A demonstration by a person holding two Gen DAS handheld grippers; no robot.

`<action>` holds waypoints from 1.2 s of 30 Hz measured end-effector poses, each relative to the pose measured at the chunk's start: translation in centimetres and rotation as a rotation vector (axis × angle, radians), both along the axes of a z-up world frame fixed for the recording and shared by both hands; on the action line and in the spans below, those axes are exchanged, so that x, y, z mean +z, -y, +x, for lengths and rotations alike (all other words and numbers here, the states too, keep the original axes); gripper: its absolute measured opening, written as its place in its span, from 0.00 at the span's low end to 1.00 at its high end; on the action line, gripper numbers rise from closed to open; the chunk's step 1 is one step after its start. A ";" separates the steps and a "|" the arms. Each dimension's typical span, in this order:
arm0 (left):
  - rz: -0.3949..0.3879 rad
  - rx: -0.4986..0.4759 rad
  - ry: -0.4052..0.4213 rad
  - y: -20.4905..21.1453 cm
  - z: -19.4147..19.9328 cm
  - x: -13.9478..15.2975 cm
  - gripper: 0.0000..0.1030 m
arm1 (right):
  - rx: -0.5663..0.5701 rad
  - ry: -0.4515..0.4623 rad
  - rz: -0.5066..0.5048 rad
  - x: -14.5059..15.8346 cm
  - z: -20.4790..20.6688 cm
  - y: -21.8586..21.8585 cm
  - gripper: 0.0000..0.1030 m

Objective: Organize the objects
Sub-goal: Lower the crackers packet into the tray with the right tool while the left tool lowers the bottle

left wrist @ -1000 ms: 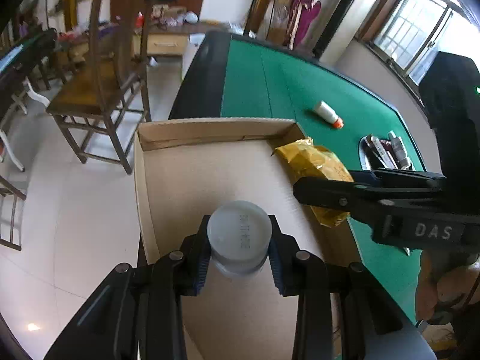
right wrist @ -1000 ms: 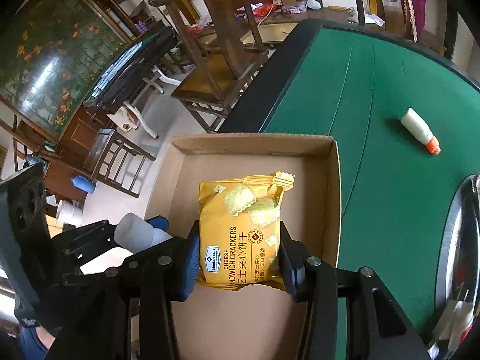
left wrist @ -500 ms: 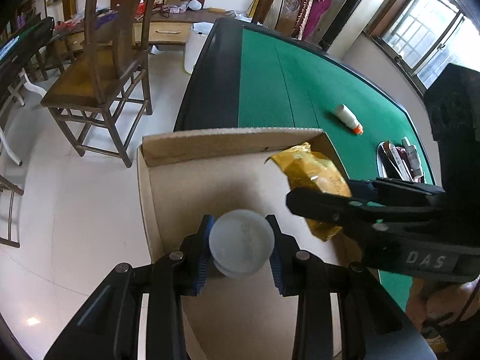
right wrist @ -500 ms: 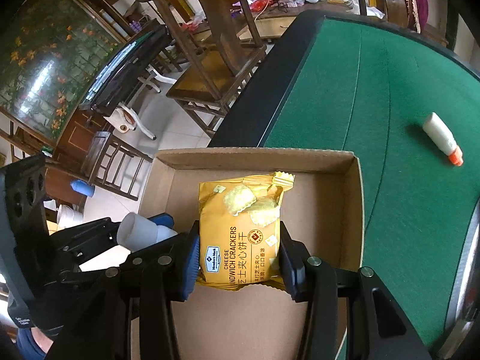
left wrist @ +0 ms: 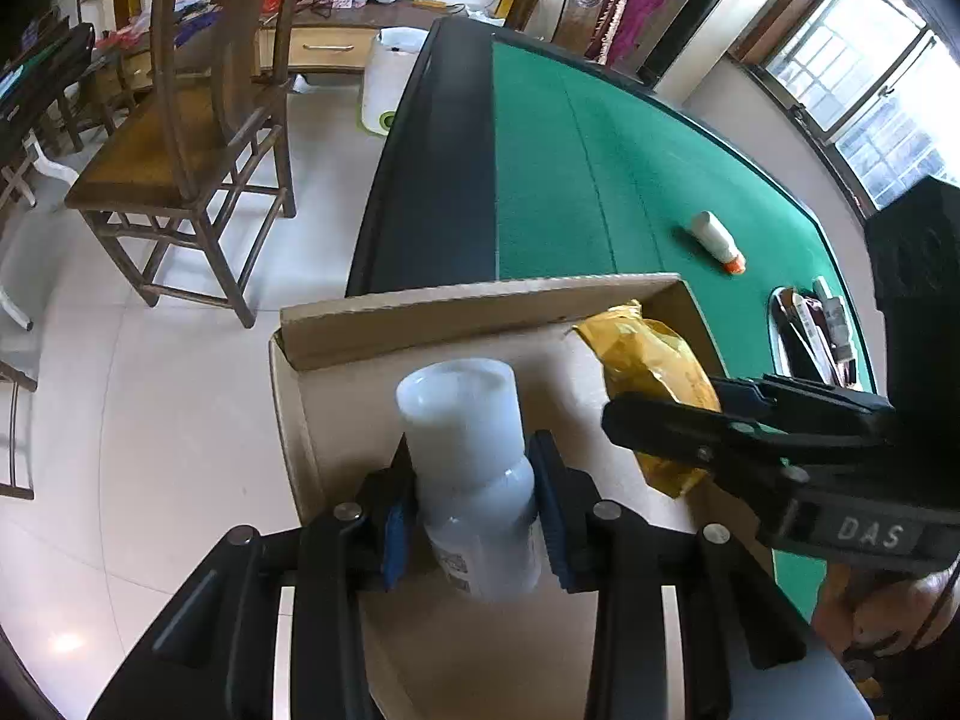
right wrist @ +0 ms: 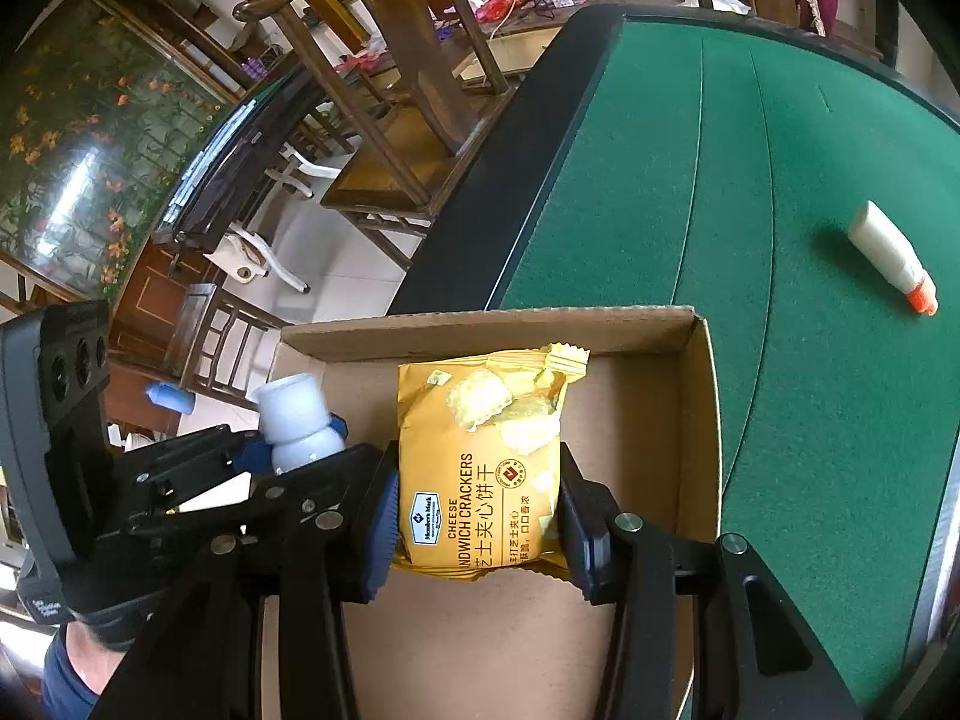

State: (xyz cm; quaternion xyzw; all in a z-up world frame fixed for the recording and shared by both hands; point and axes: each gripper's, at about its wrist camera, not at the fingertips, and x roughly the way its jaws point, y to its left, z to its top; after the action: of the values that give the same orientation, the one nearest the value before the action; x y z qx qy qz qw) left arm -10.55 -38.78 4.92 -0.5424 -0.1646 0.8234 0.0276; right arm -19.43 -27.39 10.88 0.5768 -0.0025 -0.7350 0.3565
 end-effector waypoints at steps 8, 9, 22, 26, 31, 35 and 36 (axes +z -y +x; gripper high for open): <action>-0.003 0.012 -0.006 0.1 -0.2 0.0 0.33 | 0.002 0.004 0.007 -0.5 -0.3 0.5 0.49; -0.006 0.013 -0.006 0.1 -0.2 0.1 0.33 | 0.001 0.003 0.010 -0.5 -0.3 0.7 0.49; -0.058 0.042 -0.009 0.2 0.8 0.4 0.33 | -0.025 0.019 0.026 -1.4 -0.9 1.7 0.49; -0.075 0.041 -0.008 0.1 0.9 0.4 0.33 | -0.037 0.025 0.025 -1.7 -0.9 2.1 0.50; -0.092 0.036 -0.011 -0.3 1.1 0.4 0.34 | -0.043 0.020 0.031 -1.6 -1.0 2.6 0.50; -0.101 0.039 -0.011 -0.1 1.2 0.3 0.34 | -0.043 0.021 0.035 -1.5 -1.2 3.0 0.50; -0.098 0.042 -0.012 0.0 1.3 0.3 0.34 | -0.036 0.023 0.034 -1.5 -1.2 3.2 0.51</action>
State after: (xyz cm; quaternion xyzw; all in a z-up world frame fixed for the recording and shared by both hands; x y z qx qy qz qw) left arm -9.29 -38.75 5.24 -0.5345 -0.1353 0.8341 -0.0151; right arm -20.63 -30.57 9.34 0.5912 -0.0046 -0.7345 0.3331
